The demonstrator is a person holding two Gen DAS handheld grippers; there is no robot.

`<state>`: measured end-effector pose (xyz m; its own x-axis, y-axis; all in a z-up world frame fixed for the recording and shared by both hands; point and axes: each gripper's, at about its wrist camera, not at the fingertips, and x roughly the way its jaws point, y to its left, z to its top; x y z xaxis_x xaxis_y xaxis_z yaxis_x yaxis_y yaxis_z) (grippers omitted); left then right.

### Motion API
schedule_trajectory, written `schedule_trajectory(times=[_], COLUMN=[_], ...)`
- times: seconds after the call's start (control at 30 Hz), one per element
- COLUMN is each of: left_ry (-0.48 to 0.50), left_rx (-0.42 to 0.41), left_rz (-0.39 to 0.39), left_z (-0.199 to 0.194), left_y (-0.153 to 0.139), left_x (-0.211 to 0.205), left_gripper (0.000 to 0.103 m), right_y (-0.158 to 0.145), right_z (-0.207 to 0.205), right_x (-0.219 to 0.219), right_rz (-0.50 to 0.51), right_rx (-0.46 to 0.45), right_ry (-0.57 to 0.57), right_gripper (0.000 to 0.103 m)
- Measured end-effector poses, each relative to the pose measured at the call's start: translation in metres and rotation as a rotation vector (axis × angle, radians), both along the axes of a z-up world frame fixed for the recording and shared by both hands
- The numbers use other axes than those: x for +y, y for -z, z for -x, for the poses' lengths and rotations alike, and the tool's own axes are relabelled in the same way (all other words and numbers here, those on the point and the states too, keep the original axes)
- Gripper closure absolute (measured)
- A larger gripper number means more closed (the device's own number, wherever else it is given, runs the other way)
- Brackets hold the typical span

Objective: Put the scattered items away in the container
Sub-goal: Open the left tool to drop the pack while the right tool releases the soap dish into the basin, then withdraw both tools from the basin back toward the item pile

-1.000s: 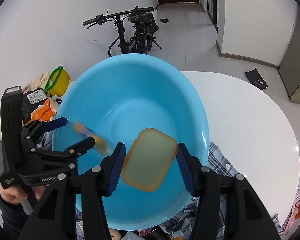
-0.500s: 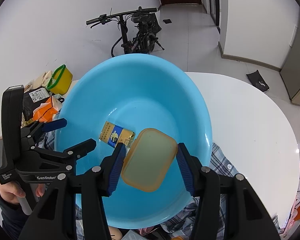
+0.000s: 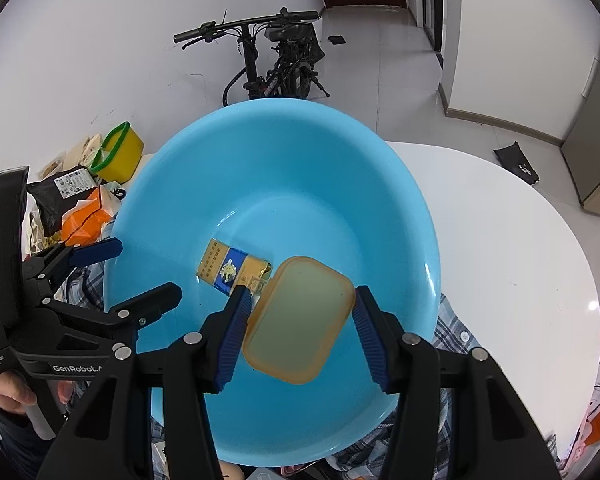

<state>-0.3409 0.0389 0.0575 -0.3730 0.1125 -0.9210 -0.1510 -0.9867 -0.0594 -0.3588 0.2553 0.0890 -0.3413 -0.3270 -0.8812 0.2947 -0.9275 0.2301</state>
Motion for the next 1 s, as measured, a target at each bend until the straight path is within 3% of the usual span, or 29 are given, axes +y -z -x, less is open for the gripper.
schedule_trajectory(times=[0.27, 0.33, 0.4, 0.67, 1.0], left_ry=[-0.005, 0.0, -0.002, 0.021, 0.031], left_rx=[-0.024, -0.019, -0.008, 0.015, 0.043], left_rz=[0.0, 0.008, 0.017, 0.051, 0.031], left_z=[0.001, 0.001, 0.001, 0.003, -0.005], left_y=[0.007, 0.006, 0.004, 0.003, -0.001], left_x=[-0.003, -0.003, -0.004, -0.003, -0.006], left_gripper=[0.0, 0.0, 0.0, 0.0, 0.0], right_y=[0.014, 0.018, 0.02, 0.015, 0.004], right_z=[0.007, 0.007, 0.007, 0.004, -0.009], right_x=[-0.003, -0.005, -0.004, 0.004, 0.01], right_rz=[-0.004, -0.004, 0.0, 0.01, -0.019], right_rx=[-0.028, -0.041, -0.04, -0.032, 0.031], right_ry=[0.006, 0.003, 0.013, 0.02, 0.022], right_gripper=[0.05, 0.034, 0.029, 0.028, 0.028])
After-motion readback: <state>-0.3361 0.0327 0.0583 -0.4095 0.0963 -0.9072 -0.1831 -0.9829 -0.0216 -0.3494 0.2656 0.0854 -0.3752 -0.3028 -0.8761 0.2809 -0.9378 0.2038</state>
